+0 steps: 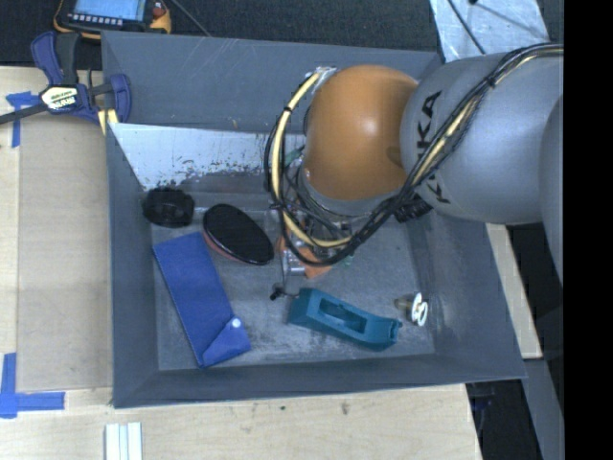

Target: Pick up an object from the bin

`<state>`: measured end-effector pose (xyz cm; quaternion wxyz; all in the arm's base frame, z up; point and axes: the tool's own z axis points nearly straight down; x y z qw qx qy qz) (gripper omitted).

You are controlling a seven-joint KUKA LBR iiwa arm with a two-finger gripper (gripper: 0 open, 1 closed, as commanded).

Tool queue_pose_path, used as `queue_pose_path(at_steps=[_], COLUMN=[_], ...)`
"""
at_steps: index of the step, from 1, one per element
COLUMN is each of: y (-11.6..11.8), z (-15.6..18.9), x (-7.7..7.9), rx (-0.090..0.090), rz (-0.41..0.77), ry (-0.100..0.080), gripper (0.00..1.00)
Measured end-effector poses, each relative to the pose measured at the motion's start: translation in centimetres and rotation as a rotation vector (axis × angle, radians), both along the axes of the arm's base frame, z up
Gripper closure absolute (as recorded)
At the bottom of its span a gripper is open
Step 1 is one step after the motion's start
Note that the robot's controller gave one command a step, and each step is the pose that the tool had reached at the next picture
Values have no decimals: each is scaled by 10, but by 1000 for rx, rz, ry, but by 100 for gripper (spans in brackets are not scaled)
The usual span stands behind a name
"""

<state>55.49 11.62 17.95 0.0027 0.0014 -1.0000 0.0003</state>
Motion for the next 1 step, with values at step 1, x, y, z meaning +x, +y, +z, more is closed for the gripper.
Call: queue_pose_path(at_steps=[1], y=[0], z=[5], x=[2], rx=[2], rz=[-3], ry=[-8], gripper=[0])
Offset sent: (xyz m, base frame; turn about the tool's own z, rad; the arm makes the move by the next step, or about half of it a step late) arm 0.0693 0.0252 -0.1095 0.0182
